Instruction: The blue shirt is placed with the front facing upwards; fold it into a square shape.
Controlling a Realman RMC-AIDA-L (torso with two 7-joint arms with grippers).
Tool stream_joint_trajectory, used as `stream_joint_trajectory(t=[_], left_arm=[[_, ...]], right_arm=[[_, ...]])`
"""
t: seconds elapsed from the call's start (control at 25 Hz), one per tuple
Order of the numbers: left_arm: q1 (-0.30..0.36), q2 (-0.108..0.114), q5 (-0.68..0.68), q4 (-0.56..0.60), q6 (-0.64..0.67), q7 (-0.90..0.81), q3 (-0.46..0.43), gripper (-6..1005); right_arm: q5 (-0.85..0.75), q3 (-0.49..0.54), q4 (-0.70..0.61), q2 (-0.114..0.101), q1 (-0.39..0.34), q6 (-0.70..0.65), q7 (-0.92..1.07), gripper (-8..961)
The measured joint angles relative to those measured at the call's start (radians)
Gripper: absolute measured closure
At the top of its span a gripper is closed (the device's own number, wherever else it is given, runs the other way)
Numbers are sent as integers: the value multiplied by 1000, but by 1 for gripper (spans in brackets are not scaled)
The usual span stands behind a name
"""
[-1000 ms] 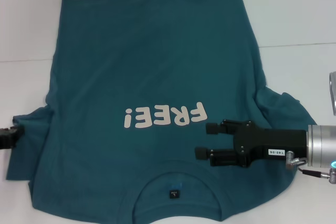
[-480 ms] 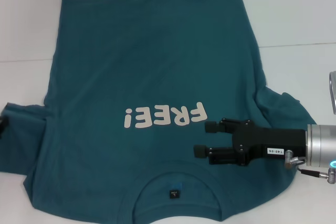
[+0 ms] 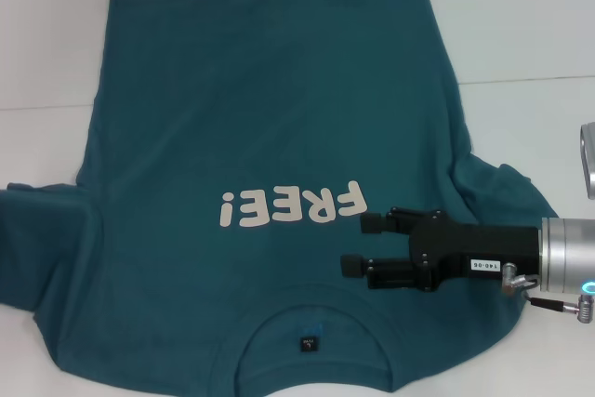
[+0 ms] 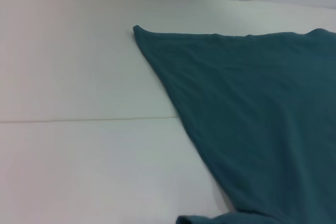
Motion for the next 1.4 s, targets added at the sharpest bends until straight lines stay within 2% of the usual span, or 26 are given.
stream_joint_trajectory(t=[0.44, 0.56, 1.12, 1.4], left_arm=[[-1, -1, -3, 46, 8, -8, -2, 999], [-1, -7, -4, 65, 18, -24, 4, 999], [-10, -19, -8, 83, 177, -126, 7, 999], [-25, -35, -39, 77, 273, -159, 8, 999]], right_arm=[[0, 0, 8, 2, 1, 0, 1, 56], [0, 0, 12, 2, 1, 0, 1, 58], [0, 0, 12, 2, 2, 0, 1, 64], [0, 0, 12, 1, 2, 2, 1, 67]])
